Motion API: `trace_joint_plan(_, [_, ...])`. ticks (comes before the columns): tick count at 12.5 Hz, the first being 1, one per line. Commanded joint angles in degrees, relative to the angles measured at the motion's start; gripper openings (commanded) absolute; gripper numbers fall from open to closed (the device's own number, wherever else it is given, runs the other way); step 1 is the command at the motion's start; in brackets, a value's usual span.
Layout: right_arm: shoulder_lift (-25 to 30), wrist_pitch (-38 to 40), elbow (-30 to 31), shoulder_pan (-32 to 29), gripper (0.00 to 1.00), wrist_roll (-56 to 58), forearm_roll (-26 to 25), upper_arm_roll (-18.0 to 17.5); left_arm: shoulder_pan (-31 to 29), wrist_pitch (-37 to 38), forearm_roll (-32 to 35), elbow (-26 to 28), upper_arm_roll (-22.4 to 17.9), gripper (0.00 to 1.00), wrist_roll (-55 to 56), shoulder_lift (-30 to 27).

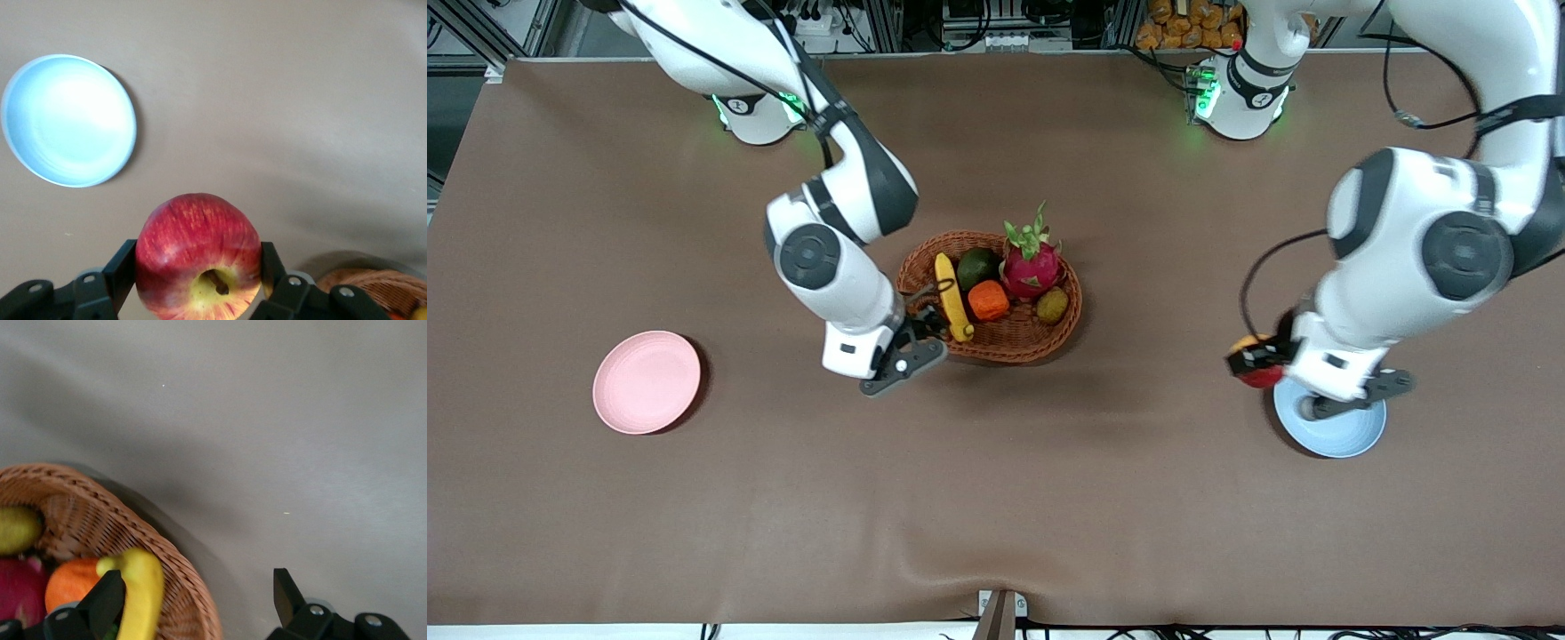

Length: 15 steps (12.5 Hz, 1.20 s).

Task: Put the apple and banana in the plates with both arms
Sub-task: 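Carry the apple to the blue plate while the right gripper reaches the banana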

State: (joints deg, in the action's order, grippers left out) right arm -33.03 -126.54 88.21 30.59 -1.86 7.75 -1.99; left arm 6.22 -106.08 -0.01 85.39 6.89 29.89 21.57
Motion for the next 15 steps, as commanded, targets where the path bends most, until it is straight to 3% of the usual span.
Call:
trace_joint_plan(1, [-4.04, -4.66, -2.42, 2.90, 1.00, -8.65, 0.69, 0.40, -3.92, -0.08, 0.45, 1.19, 0.58, 0.00, -4.12, -0.31])
trace_joint_plan(6, [-5.02, -5.39, -1.72, 6.94, 0.98, -15.80, 0.69, 0.40, -9.99, -10.61, 0.54, 1.71, 0.58, 0.00, -5.10, 8.56])
trace_joint_plan(7, [-5.02, -4.43, -1.46, 7.03, 0.92, -15.80, 0.69, 0.40, -11.22, -11.77, 0.62, 1.80, 0.58, 0.00, -5.28, 9.97])
trace_joint_plan(9, [-5.02, -0.31, -1.46, 7.03, 0.65, -15.71, 0.34, 0.49, -13.41, -13.70, 0.62, 1.98, 0.58, 0.00, -8.95, 12.00])
trace_joint_plan(10, [-5.02, 0.58, -1.46, 6.94, 0.58, -15.71, 0.25, 0.49, -14.91, -14.76, 0.45, 1.89, 0.67, 0.00, -12.37, 13.40])
trace_joint_plan(15, [-5.02, 0.07, -1.55, 7.21, 0.54, -15.80, -0.01, 0.58, -18.26, -18.54, 0.45, 3.73, 0.84, 0.00, -17.59, 17.01])
